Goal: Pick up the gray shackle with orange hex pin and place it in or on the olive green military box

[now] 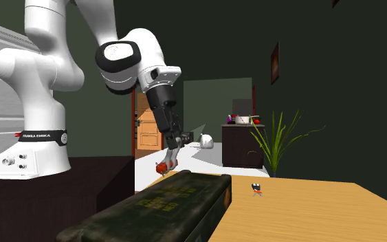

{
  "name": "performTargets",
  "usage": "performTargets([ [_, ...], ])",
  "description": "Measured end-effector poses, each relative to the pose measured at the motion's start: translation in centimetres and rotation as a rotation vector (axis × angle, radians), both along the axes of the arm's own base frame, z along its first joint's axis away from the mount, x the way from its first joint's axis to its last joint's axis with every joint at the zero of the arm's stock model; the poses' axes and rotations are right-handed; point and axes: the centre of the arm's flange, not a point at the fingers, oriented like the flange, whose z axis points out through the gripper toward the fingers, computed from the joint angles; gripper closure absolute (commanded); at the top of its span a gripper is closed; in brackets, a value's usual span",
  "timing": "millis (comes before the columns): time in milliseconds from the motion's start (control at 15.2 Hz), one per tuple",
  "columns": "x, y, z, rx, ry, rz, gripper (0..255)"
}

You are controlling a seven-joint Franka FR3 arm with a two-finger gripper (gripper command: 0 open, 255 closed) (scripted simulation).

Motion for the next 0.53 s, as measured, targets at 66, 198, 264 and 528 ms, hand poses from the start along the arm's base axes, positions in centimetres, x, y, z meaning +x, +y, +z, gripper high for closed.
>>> performTargets([
  [66,0.0,0.0,-0.5,0.0,0.0,0.0,255],
  [198,-0.1,0.0,-1.6,0.001,-0.001,0.0,255],
  [264,0.1,0.0,-2.2,0.0,-0.001,0.001,255],
  [528,0.1,0.0,-4.2,0.0,-0.001,0.002,255],
])
